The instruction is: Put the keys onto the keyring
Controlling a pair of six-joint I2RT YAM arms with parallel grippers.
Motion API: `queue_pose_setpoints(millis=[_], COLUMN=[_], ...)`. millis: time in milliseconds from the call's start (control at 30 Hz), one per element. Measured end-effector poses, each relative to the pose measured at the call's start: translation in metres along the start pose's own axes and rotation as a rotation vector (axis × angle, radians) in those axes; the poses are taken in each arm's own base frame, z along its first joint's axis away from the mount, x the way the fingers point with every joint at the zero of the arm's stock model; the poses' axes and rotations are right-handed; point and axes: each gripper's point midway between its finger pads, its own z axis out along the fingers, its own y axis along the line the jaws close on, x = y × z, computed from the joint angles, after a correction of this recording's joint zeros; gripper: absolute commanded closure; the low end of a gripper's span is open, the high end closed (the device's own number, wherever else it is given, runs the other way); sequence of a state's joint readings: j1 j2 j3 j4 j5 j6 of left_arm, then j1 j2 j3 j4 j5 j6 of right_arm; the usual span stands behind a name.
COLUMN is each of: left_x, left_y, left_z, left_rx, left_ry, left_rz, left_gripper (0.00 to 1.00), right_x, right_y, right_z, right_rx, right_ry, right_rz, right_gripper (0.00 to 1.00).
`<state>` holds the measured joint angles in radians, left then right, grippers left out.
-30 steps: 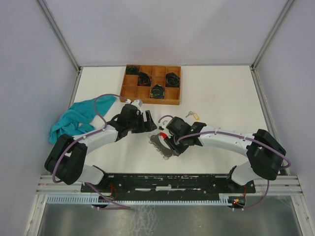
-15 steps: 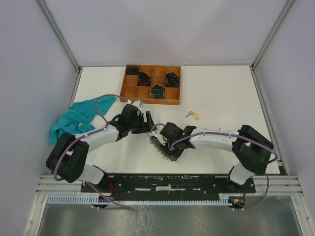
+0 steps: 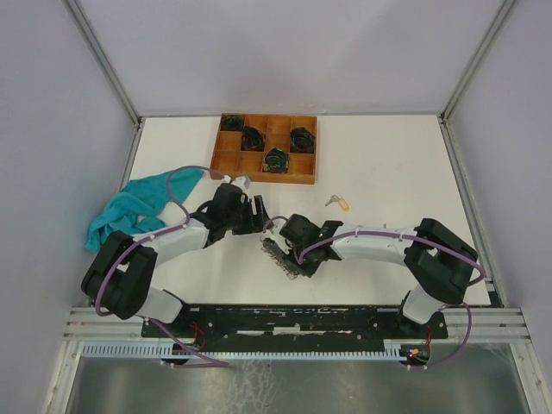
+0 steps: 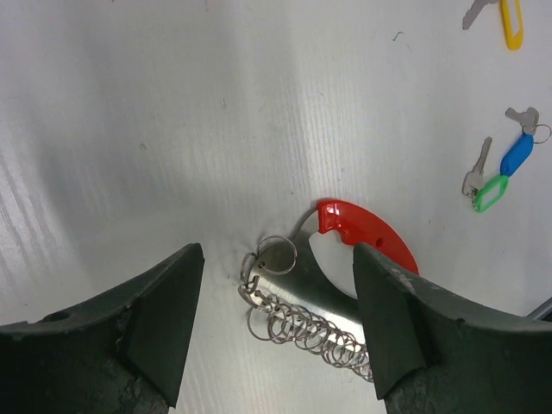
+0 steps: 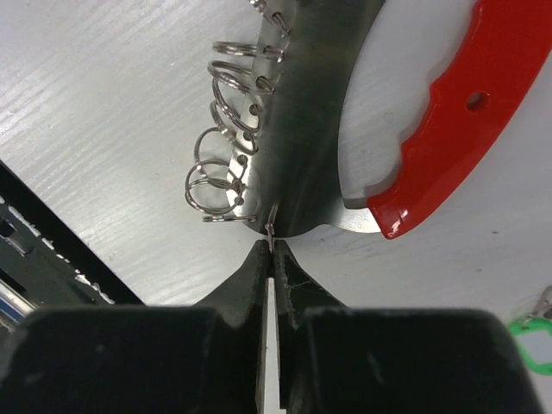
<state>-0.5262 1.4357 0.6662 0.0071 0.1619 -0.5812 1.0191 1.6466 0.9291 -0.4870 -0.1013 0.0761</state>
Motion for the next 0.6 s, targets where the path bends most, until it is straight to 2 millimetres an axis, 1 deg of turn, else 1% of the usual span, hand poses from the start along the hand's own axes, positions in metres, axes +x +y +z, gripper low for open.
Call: queue_pose_setpoints(millis=[67, 233, 400, 600], left_x=[0.001, 0.01, 0.029, 0.033], left_y=[0.0, 0.003, 0.01, 0.007], left_z=[0.001, 0.007, 0.009, 0.005], left_rx=[0.002, 0.011, 0.019, 0.06], left_ry=[0.003, 0.028, 0.069, 0.046], left_rz=[0.0, -0.003, -0.011, -0.028], left_gripper=[0.31, 0.41, 0.42, 0.43], right_x=[-0.001, -0.011, -0.031, -0.052], right_y=[-0.003, -0.01, -0.02, -0.033], right_z=[-0.002, -0.011, -0.023, -0.045], right_rx=[0.017, 0.059, 0.112, 0.158], right_ry=[-0.006, -0.045, -0.12, -0.224], right_rz=[-0.007, -0.034, -0.066, -0.092], right_gripper=[0.99, 0.99, 0.99, 0.99])
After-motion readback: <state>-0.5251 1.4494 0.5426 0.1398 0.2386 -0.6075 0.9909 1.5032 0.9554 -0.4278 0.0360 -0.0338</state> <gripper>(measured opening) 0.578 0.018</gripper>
